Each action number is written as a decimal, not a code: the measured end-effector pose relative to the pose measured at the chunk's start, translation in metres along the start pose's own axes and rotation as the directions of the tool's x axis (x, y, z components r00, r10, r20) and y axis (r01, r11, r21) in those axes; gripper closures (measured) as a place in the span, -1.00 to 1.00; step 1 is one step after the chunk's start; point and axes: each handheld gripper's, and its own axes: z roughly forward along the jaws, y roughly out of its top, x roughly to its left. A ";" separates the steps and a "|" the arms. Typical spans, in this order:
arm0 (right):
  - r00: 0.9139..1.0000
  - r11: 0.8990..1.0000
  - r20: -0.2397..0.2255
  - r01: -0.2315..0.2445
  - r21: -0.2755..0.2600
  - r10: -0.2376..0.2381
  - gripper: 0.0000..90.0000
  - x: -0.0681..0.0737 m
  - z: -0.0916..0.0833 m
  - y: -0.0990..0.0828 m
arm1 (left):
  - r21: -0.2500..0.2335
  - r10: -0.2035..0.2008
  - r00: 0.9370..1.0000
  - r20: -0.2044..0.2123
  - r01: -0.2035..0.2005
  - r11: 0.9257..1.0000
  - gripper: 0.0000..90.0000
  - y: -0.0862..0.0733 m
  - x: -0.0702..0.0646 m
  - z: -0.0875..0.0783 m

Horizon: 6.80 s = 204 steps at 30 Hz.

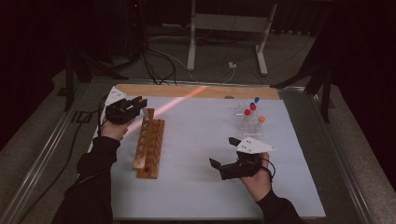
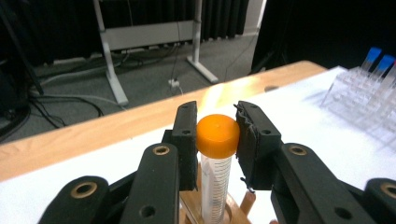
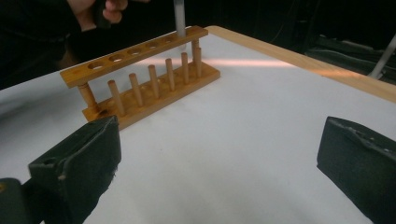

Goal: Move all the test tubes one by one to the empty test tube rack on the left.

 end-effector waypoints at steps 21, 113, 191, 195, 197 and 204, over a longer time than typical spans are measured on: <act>0.998 0.997 0.006 0.063 -0.049 -0.062 -1.00 0.002 -0.004 0.001 | 0.022 -0.002 1.000 0.002 0.002 1.000 0.59 -0.026 -0.002 0.013; 0.898 0.975 0.401 -0.218 0.052 0.179 0.39 -0.161 -0.009 -0.038 | -0.034 0.057 0.946 0.319 -0.049 0.998 -0.94 -0.046 -0.076 -0.096; 0.999 0.994 -0.027 0.044 0.098 -0.041 0.67 -0.031 0.002 0.016 | 0.012 0.106 0.880 0.463 -0.126 0.992 -0.94 -0.023 -0.124 -0.060; 0.996 0.992 -0.065 0.069 0.107 -0.062 0.67 -0.019 0.007 0.017 | 0.006 0.114 0.869 0.481 -0.134 0.991 -0.94 -0.020 -0.131 -0.056; 0.995 0.991 -0.082 0.074 0.112 -0.065 0.67 -0.016 0.009 0.016 | 0.004 0.121 0.863 0.491 -0.141 0.990 -0.94 -0.018 -0.135 -0.054; 0.989 0.987 -0.119 0.097 0.127 -0.082 0.67 -0.004 0.014 0.015 | -0.008 0.145 0.844 0.516 -0.165 0.986 -0.88 -0.013 -0.151 -0.045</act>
